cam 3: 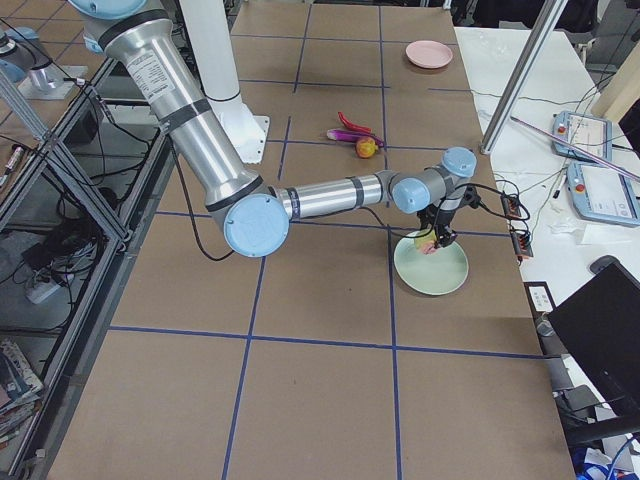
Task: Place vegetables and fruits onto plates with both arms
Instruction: 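Carry the peach with the right gripper onto the pale green plate, then open the right gripper and withdraw it from the plate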
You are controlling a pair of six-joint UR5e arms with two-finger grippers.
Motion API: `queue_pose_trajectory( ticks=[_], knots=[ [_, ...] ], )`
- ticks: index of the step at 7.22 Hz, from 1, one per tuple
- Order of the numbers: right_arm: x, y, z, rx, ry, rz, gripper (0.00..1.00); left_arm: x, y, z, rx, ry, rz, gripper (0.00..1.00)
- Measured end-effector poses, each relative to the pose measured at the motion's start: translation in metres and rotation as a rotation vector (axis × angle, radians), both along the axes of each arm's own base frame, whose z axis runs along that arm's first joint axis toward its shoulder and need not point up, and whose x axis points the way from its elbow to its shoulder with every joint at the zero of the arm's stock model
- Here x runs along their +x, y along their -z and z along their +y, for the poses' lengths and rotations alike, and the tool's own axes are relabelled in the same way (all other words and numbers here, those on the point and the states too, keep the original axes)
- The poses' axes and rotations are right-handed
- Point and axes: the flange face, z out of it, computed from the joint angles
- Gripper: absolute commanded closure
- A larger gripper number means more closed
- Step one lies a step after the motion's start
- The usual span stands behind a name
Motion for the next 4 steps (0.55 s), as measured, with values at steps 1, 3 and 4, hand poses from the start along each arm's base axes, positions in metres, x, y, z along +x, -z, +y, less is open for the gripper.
queue_pose_trajectory(
  ticks=[1, 3, 4],
  knots=[
    [0.005, -0.020, 0.004, -0.012, 0.006, 0.004, 0.90, 0.000, 0.000, 0.000, 0.001, 0.000, 0.000, 0.00],
    [0.013, -0.041, 0.013, -0.026, 0.008, 0.009, 0.73, 0.001, 0.000, 0.000, 0.000, -0.002, 0.000, 0.00],
    [0.017, -0.052, 0.019, -0.037, 0.007, 0.015, 0.60, 0.001, 0.001, 0.000, 0.001, -0.003, 0.000, 0.00]
  ],
)
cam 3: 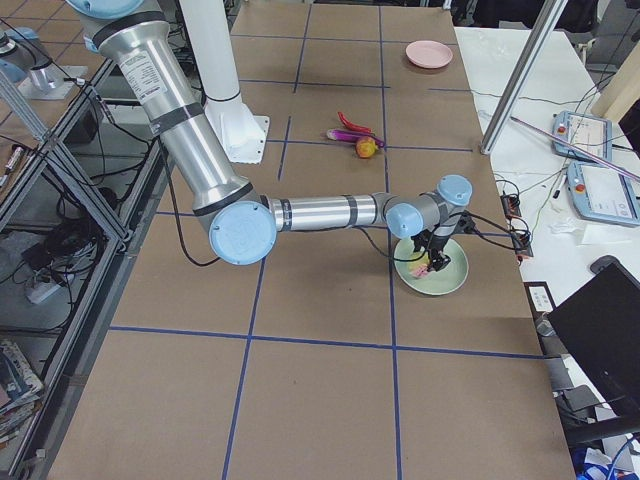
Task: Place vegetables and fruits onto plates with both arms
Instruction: 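Open the right gripper and withdraw it from the plate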
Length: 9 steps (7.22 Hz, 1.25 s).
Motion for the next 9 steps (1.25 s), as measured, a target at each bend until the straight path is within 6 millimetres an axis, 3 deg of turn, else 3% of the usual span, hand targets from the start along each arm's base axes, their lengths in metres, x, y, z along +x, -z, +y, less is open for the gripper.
queue_pose_trajectory(
  ticks=[2, 4, 6, 7, 9],
  knots=[
    [0.005, -0.013, 0.011, -0.014, -0.004, 0.009, 0.00, 0.000, 0.001, 0.000, 0.002, -0.001, 0.000, 0.00],
    [0.000, -0.009, 0.011, -0.014, -0.002, 0.008, 0.00, 0.001, 0.002, -0.001, 0.004, -0.002, 0.000, 0.00],
    [0.004, 0.007, 0.001, -0.038, -0.039, 0.003, 0.01, 0.001, 0.005, -0.002, 0.012, -0.002, 0.000, 0.00],
    [0.019, 0.014, -0.007, -0.051, -0.079, -0.001, 0.02, 0.006, 0.011, -0.004, 0.025, -0.014, 0.000, 0.00],
    [0.081, 0.003, -0.006, -0.101, -0.177, 0.006, 0.02, 0.034, 0.041, -0.021, 0.085, -0.071, 0.003, 0.00]
  ],
)
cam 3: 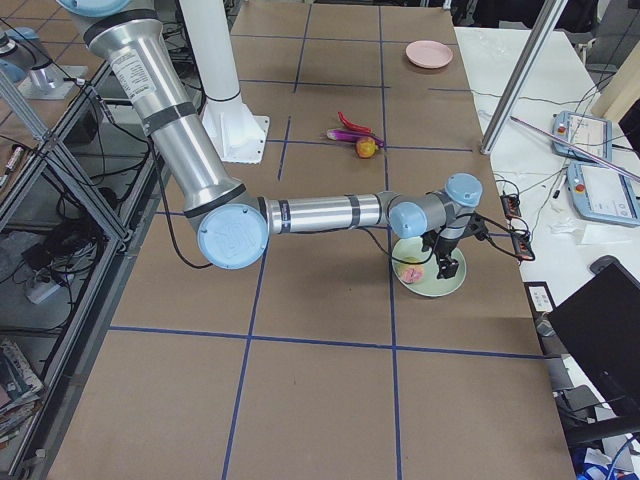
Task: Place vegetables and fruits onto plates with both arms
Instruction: 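Open the right gripper and withdraw it from the plate, then reach the left gripper to the purple eggplant and grasp it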
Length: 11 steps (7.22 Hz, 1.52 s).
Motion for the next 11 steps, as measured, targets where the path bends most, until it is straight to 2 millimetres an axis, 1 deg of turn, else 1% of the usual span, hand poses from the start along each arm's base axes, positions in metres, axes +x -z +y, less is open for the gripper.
queue_pose_trajectory(
  ticks=[1, 2, 3, 4, 5, 6, 7, 8, 9, 10, 11],
  knots=[
    [0.038, -0.013, 0.019, -0.038, -0.049, 0.001, 0.01, 0.009, 0.032, -0.020, 0.074, -0.013, 0.007, 0.00],
    [0.075, -0.029, 0.048, -0.080, -0.094, 0.000, 0.00, 0.014, 0.066, -0.041, 0.164, -0.020, 0.016, 0.00],
    [0.102, -0.048, 0.088, -0.109, -0.127, 0.001, 0.00, 0.025, 0.094, -0.054, 0.242, -0.036, 0.029, 0.00],
    [0.117, -0.059, 0.129, -0.123, -0.144, 0.001, 0.00, 0.046, 0.114, -0.062, 0.280, -0.044, 0.046, 0.00],
    [0.125, -0.063, 0.164, -0.136, -0.157, -0.003, 0.00, 0.076, 0.137, -0.069, 0.269, -0.014, 0.073, 0.00],
    [0.128, -0.062, 0.188, -0.155, -0.177, -0.009, 0.00, 0.123, 0.170, -0.078, 0.222, 0.034, 0.111, 0.00],
    [0.130, -0.058, 0.200, -0.170, -0.200, -0.015, 0.00, 0.182, 0.210, -0.082, 0.157, 0.065, 0.150, 0.00],
    [0.130, -0.056, 0.203, -0.178, -0.214, -0.018, 0.00, 0.246, 0.252, -0.076, 0.102, 0.063, 0.186, 0.00],
    [0.130, -0.054, 0.204, -0.182, -0.221, -0.019, 0.00, 0.310, 0.293, -0.059, 0.043, 0.045, 0.218, 0.00],
    [0.130, -0.053, 0.204, -0.182, -0.224, -0.020, 0.00, 0.370, 0.327, -0.035, -0.021, 0.050, 0.225, 0.00],
    [0.130, -0.053, 0.204, -0.183, -0.225, -0.020, 0.00, 0.423, 0.353, -0.011, -0.062, 0.088, 0.204, 0.00]
  ],
)
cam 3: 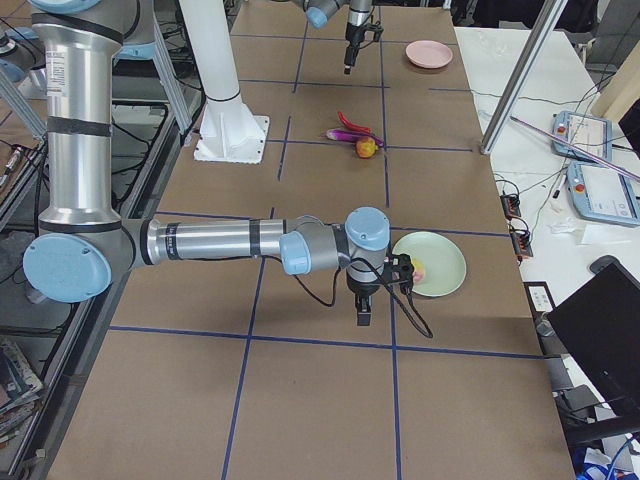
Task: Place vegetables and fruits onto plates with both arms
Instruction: 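Reach the left gripper to the purple eggplant and grasp it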
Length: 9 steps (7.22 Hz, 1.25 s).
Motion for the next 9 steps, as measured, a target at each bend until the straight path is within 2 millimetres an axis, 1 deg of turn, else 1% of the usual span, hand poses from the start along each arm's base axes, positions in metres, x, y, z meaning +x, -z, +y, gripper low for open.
queue_pose_trajectory(
  ticks=[1, 2, 3, 4, 5, 6, 7, 9],
  knots=[
    [0.000, 0.000, 0.000, 0.001, 0.000, 0.000, 0.00, 0.051, 0.021, 0.021, -0.035, 0.038, -0.023, 0.00],
    [0.000, 0.001, -0.001, 0.002, 0.000, 0.000, 0.00, 0.093, 0.042, 0.029, -0.075, 0.071, -0.036, 0.00],
    [0.000, 0.002, -0.001, 0.004, 0.000, -0.001, 0.00, 0.130, 0.059, 0.032, -0.100, 0.099, -0.055, 0.00],
    [0.000, 0.002, -0.001, 0.006, 0.000, -0.001, 0.00, 0.162, 0.066, 0.038, -0.090, 0.133, -0.080, 0.00],
    [0.000, 0.003, -0.001, 0.007, 0.001, -0.001, 0.00, 0.187, 0.065, 0.041, -0.070, 0.164, -0.100, 0.06],
    [0.000, 0.003, -0.002, 0.007, 0.001, -0.001, 0.00, 0.205, 0.057, 0.039, -0.060, 0.178, -0.115, 0.17],
    [0.000, 0.003, -0.002, 0.007, 0.001, -0.002, 0.00, 0.214, 0.050, 0.037, -0.052, 0.187, -0.121, 0.27],
    [0.000, 0.003, -0.001, 0.007, 0.001, -0.002, 0.00, 0.220, 0.045, 0.035, -0.043, 0.198, -0.126, 0.51]
  ],
)
